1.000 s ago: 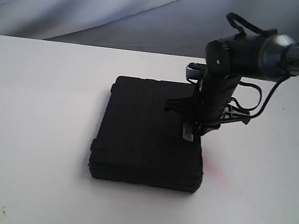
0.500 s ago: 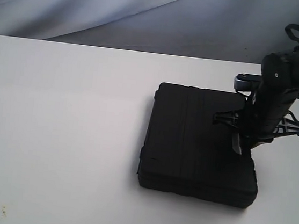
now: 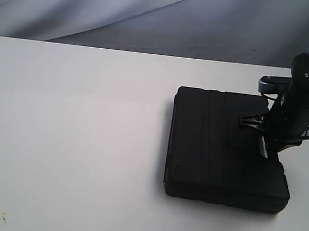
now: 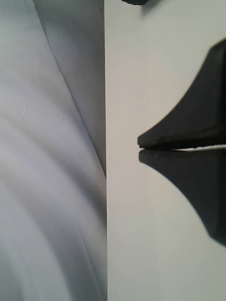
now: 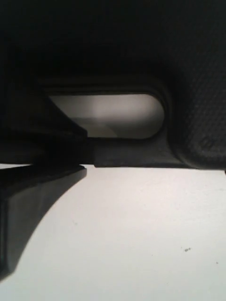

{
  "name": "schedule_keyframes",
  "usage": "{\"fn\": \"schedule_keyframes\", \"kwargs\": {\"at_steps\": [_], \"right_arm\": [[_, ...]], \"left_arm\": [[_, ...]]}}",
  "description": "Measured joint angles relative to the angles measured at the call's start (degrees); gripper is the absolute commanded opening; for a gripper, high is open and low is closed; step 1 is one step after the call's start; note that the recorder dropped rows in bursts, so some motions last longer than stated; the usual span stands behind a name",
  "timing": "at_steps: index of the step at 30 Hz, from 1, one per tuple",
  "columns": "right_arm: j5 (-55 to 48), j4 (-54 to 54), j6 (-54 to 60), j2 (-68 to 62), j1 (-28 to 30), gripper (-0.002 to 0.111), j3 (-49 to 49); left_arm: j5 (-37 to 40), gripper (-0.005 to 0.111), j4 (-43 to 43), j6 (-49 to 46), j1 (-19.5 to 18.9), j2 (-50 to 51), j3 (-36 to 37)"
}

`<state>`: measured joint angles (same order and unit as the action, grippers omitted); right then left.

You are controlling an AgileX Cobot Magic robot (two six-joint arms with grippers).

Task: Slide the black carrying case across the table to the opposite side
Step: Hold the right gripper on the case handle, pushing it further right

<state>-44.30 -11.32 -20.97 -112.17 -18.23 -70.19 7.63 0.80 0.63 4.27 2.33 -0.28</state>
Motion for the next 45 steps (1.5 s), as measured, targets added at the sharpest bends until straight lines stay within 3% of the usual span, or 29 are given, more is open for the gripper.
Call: {"fn": "schedule_keyframes", "kwargs": {"at_steps": [45], "right_arm": [[0.1, 0.0, 5.4, 0.0, 3.8, 0.0, 0.0]], "left_arm": [[0.0, 0.0, 0.0, 0.0, 0.0, 0.0, 0.0]]}}
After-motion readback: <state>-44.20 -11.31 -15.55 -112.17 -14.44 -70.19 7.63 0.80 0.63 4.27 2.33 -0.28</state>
